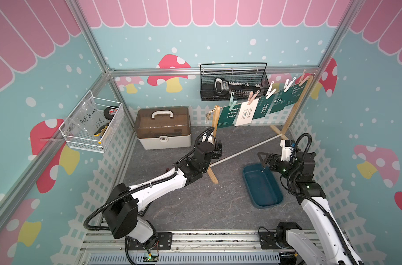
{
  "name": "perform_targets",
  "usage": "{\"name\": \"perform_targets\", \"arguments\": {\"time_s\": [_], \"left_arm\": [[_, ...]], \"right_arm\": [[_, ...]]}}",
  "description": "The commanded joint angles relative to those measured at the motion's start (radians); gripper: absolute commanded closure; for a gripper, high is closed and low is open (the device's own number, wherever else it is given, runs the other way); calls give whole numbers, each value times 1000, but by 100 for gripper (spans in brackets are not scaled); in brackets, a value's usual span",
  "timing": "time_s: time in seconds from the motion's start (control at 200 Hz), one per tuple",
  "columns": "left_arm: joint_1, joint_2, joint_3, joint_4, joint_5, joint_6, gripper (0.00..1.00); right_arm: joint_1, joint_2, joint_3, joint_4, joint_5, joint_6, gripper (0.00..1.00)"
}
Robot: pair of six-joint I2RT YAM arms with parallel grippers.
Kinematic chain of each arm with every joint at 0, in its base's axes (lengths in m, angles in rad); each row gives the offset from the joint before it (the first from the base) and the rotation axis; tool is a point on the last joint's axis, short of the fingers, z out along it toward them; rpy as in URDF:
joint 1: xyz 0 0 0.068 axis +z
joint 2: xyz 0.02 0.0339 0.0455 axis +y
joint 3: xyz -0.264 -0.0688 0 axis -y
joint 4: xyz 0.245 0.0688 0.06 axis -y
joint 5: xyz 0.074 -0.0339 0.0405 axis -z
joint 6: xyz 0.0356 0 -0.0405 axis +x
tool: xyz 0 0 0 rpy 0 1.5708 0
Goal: Remove the postcards from the strings
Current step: Adjust the clothesline at the center of the board.
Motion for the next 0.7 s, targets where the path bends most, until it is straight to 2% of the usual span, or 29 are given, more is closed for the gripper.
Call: {"name": "perform_targets", "arguments": {"time_s": [0.0,0.25,0.37,0.695], "left_arm": [[4,20,52,25,-25,24,32],[39,10,45,7,30,35,43],[65,-4,30,-1,68,39,53],[150,-54,-40,22,162,61,60]], "right_arm": [[8,9,-8,-13,-14,9,8],[8,15,-5,-15,-15,6,8],[8,17,0,-18,-18,4,8],[8,17,17,-50,-9,-20,8]]}}
